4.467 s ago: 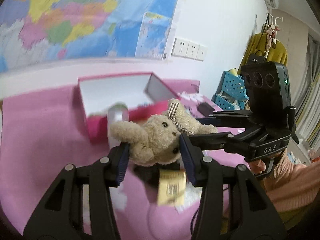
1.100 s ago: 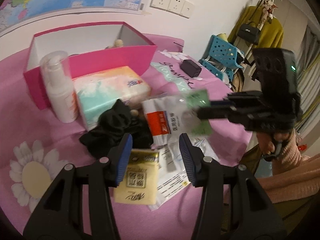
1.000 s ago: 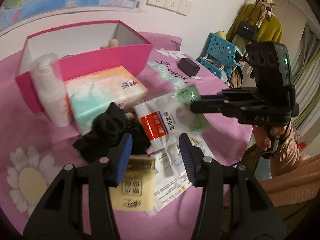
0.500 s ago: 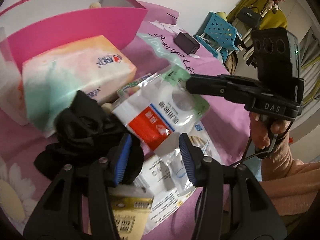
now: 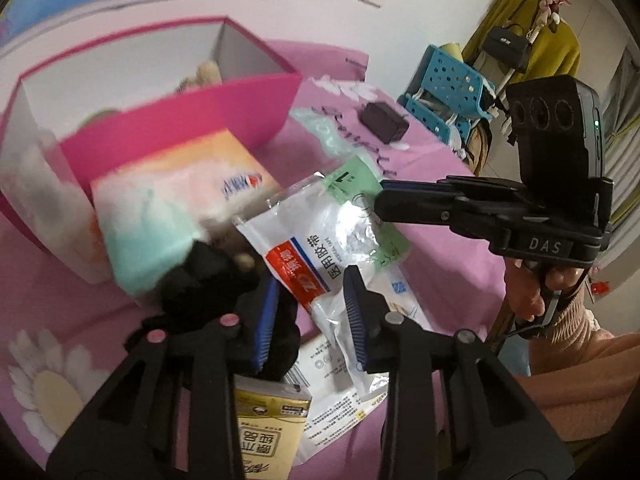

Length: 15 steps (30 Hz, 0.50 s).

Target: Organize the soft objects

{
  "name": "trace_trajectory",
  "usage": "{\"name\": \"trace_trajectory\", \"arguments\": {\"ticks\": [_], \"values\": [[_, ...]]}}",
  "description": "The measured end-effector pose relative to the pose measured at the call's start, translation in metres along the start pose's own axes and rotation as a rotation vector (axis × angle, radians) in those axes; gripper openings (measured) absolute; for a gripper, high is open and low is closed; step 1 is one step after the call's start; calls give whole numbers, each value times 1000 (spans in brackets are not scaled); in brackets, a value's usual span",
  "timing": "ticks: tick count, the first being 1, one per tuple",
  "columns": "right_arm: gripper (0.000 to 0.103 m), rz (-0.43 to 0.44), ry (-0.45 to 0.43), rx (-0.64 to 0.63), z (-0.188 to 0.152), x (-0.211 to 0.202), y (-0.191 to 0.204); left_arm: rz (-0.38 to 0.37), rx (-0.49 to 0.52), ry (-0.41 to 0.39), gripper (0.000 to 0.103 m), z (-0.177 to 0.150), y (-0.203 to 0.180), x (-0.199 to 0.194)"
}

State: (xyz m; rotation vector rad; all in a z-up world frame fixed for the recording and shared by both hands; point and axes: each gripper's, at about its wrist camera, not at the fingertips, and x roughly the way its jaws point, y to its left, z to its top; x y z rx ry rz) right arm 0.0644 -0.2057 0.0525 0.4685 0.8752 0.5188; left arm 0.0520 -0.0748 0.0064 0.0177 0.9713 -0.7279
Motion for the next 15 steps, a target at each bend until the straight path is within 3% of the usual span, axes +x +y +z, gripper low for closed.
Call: {"name": "trace_trajectory", "arguments": {"ticks": [15], "values": [[12,38,-109,-63,67,4,13,96,20,-104,35,50,13,-34]]}}
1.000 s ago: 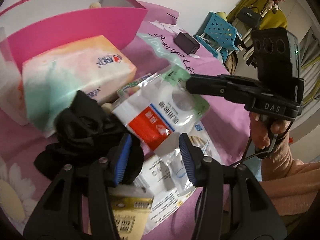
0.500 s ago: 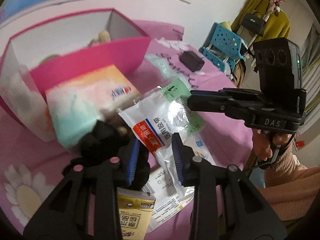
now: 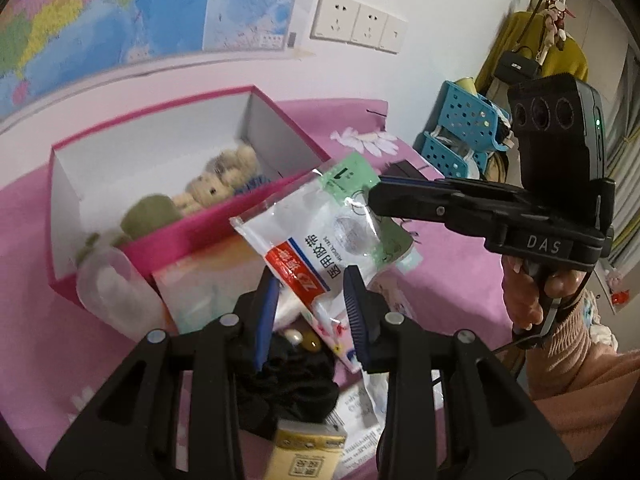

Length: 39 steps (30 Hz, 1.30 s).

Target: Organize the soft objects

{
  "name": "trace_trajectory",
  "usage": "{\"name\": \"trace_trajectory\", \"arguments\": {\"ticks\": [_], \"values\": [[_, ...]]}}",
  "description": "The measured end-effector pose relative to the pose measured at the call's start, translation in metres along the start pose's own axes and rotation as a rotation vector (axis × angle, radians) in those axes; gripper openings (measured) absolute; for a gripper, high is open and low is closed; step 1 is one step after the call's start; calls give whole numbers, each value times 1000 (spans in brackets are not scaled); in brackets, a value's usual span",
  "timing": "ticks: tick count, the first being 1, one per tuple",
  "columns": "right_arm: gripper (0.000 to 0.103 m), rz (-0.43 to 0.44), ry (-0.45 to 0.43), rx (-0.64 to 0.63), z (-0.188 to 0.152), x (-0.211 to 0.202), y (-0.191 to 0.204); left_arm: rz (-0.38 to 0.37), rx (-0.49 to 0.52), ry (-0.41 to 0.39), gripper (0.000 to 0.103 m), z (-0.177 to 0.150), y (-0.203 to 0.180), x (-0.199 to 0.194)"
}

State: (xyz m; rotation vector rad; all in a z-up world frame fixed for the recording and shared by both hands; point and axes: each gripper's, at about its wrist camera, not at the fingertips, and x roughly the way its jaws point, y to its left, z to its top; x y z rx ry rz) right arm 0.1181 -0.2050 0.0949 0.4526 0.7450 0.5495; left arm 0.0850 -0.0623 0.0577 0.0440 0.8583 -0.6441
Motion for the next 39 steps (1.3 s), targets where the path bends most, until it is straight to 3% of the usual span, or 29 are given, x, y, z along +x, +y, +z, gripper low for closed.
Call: {"name": "trace_trajectory", "arguments": {"ticks": [18,39], "values": [[12,-9,-19,-9,58,43,-14,121,-42,-18,35,54,33,15],[12,-74,71,21,73,107,-39,212,-112,52,35,80,76,58]]}}
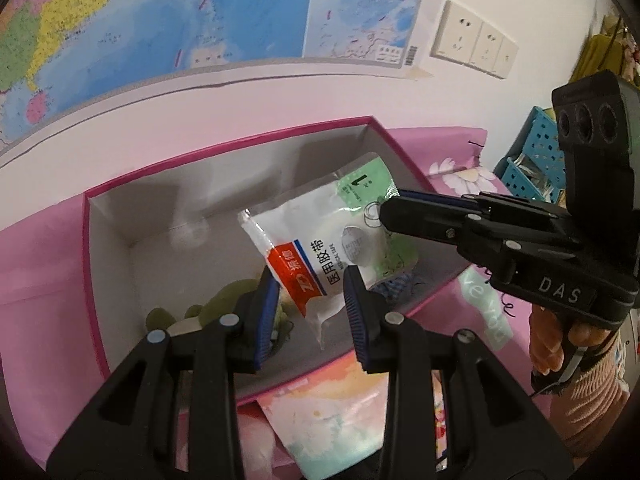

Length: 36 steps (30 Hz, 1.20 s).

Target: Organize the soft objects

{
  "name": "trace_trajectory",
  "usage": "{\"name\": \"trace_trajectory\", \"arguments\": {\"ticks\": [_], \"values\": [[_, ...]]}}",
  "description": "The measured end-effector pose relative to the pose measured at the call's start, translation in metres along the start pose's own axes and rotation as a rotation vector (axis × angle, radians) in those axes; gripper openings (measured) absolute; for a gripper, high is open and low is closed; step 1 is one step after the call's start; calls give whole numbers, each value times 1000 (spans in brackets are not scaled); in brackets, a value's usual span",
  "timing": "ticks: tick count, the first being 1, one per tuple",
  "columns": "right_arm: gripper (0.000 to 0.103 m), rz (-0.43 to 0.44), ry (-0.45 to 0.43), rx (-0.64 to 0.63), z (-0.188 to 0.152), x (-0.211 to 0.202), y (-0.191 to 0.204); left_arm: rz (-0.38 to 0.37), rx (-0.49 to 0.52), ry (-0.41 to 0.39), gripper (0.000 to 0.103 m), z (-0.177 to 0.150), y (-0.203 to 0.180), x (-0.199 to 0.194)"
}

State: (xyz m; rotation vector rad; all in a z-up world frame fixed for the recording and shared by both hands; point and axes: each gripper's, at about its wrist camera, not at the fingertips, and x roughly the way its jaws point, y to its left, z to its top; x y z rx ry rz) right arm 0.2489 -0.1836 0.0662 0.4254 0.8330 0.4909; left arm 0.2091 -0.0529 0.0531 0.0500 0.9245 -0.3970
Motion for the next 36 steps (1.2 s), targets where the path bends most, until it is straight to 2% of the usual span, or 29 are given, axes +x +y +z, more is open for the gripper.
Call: {"name": "trace_trajectory", "arguments": {"ticks": [8,16,20,26,29,32,36], "values": [[15,-91,35,-18,3,24,0,27,-48,72,35,7,11,23],[22,-140,46,4,-1,30,-9,52,-100,60,42,8,24,21],[25,-147,24,-13,-6,16,-4,49,-97,1,42,0,25,1],[32,-32,-3,-77,-22,-32,22,-43,-41,-127,42,-33,19,-58],[33,39,6,-124,-36,-55,40,-85,-6,-179,46,-58,9,-85],[34,88,55,-179,-57,-68,57,-117,20,-188,48,-90,6,-101],[37,126,161,-220,-91,-64,72,-116,29,-131,48,-131,-2,-93]]}}
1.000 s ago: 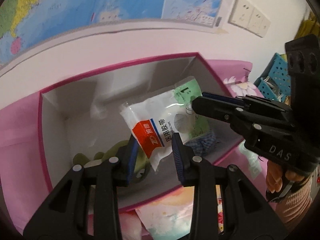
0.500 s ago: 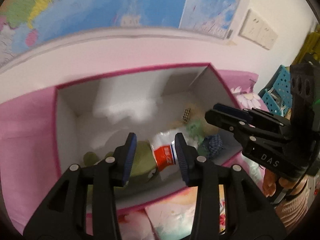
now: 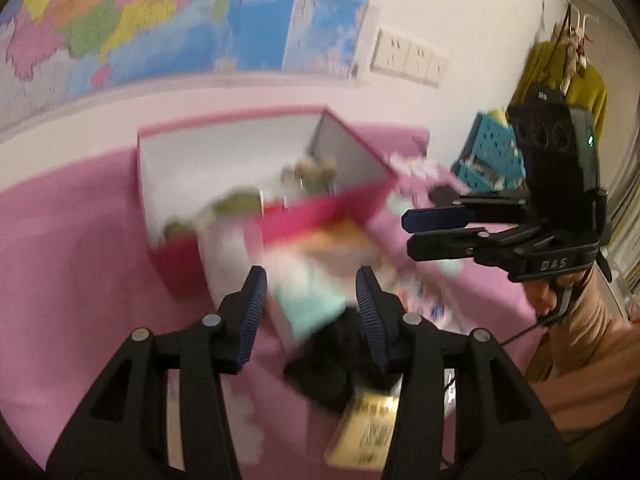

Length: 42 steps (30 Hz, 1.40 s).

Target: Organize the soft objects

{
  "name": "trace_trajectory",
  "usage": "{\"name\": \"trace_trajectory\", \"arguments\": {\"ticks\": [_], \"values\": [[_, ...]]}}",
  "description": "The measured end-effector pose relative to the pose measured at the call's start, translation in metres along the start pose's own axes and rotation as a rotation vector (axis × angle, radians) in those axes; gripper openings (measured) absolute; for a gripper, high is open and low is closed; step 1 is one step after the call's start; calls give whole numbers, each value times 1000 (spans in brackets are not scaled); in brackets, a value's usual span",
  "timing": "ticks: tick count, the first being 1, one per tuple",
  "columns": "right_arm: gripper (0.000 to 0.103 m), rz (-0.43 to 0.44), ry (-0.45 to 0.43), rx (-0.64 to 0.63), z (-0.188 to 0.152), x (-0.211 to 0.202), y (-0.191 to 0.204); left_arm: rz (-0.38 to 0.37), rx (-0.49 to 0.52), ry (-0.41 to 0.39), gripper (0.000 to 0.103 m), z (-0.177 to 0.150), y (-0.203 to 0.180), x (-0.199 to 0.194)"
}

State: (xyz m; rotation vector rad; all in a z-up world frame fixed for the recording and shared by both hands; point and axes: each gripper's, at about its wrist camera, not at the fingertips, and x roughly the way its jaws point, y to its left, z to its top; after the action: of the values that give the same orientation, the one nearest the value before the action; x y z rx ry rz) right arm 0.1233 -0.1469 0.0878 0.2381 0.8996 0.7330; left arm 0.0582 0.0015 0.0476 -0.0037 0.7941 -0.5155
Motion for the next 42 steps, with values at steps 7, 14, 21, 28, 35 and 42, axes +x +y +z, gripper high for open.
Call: {"name": "trace_trajectory", "arguments": {"ticks": [7,14,21,28,35,42], "values": [[42,-83,186,-37,-36,54,10,-12,-73,164,48,-46,4,39],[51,-131,235,-69,-33,87,15,-112,-151,242,48,-60,12,63],[51,-165,226,-88,-38,94,22,-152,-158,249,46,-61,11,76],[11,-154,173,-131,-42,92,34,-130,-146,239,25,-64,10,73],[4,-64,60,-46,-37,57,30,-127,-116,178,18,-56,6,53],[4,-52,-2,-16,-29,42,33,-130,-50,135,17,-45,-1,37]]}}
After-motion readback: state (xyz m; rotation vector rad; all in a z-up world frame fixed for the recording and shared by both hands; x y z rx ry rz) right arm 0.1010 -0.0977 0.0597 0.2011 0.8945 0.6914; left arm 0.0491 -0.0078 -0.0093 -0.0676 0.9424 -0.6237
